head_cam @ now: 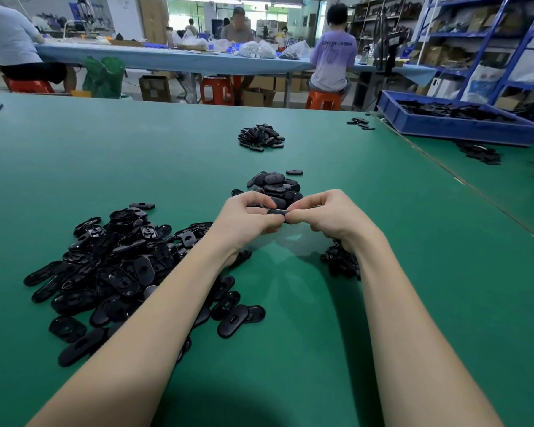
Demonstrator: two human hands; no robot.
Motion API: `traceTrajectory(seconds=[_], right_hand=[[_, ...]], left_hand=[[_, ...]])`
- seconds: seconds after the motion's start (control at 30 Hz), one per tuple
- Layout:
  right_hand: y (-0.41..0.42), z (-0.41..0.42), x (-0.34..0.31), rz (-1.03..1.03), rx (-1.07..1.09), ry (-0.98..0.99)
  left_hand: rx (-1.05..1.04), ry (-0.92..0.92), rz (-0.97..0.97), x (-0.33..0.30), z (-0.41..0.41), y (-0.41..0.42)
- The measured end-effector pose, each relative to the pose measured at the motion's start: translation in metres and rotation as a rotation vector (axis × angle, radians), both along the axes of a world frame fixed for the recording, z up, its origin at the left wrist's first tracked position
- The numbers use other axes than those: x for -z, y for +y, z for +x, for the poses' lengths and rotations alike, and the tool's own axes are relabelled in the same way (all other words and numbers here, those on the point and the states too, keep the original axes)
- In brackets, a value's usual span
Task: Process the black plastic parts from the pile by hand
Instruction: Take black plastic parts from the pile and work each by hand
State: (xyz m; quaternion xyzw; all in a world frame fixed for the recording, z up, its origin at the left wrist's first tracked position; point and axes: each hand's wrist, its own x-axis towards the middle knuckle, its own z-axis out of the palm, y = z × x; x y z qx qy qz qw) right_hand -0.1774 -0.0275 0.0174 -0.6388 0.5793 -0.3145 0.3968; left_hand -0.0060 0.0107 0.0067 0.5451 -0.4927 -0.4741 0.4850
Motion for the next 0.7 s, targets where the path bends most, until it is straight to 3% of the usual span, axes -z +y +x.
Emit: traceTrajectory(seconds=[0.23, 0.5, 0.6, 0.7], right_hand=[[-0.003, 0.001, 0.010, -0.043, -0.025, 0.013], [-0.001, 0.008, 0.019, -0.129, -0.050, -0.095], [-0.001, 0.007, 0.018, -0.182, -0.088, -0.171], [0.000, 0.007, 0.018, -0.304, -0.141, -0.050]], left_hand=[[0.001, -0.092, 0.018, 0.002, -0.001, 0.001], [-0.016, -0.069, 0.019, 0.003, 0.001, -0.001], [-0.028, 0.028, -0.013, 0.002, 0.005, -0.004], [-0.060, 0.057, -0.018, 0.004, 0.009, -0.006]])
